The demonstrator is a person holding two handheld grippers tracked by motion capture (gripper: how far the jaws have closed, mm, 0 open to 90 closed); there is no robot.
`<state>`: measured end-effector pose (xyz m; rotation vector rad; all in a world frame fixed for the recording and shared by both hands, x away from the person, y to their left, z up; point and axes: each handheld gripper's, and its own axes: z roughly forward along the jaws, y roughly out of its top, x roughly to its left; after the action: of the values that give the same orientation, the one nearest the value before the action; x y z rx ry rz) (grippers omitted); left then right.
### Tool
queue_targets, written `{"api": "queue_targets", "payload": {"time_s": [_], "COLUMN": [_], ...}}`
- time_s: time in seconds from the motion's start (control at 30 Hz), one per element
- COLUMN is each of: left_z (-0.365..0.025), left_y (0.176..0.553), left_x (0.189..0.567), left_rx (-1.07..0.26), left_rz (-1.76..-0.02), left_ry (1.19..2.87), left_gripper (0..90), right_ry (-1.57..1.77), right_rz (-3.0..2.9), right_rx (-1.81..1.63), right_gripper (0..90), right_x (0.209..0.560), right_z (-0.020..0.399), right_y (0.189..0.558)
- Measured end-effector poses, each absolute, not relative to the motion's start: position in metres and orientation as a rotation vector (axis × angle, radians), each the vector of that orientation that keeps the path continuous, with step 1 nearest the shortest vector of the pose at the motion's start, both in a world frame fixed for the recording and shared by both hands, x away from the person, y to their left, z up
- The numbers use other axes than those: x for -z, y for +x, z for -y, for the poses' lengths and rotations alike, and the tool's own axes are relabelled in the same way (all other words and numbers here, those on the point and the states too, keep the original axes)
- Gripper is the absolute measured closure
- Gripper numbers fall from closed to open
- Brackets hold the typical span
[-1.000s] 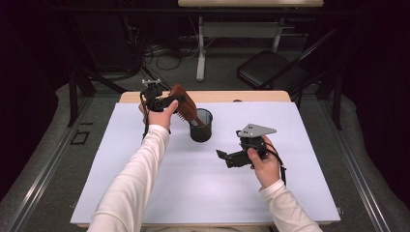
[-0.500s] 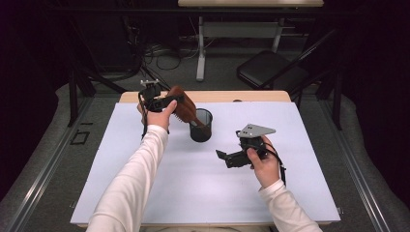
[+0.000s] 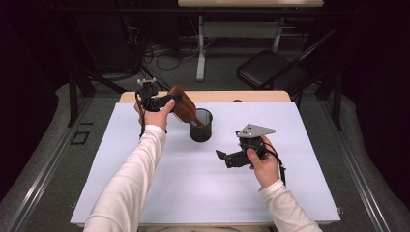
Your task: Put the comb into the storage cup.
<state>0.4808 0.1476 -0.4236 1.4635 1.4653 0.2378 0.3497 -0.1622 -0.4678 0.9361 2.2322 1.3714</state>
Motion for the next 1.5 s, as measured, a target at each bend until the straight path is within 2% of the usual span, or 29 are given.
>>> {"api": "queue_targets", "payload": {"time_s": [0.87,1.07,1.5], "left_z": [-0.17,-0.177,-0.195], "left_y": [0.46,0.453,0.442], "left_x": [0.398,0.391,0.38], "left_rx": [-0.274,-0.343,-0.384], "left_rz": [-1.385,-1.318,-1.303], "left_ry": [1.484,1.541,1.564], "left_gripper": [35.5,34.3,35.0], "right_ry": [0.946,0.947,0.948], "right_rz": [-2.234,-2.233,-2.233], "right_rx": [-1.356,-1.35,-1.35], "right_gripper": [0.0,0.0,0.0], "right_x": [0.469,0.47,0.47], "right_z": [0.163,0.164,0.164], "right_y": [0.351,0.351,0.351]}}
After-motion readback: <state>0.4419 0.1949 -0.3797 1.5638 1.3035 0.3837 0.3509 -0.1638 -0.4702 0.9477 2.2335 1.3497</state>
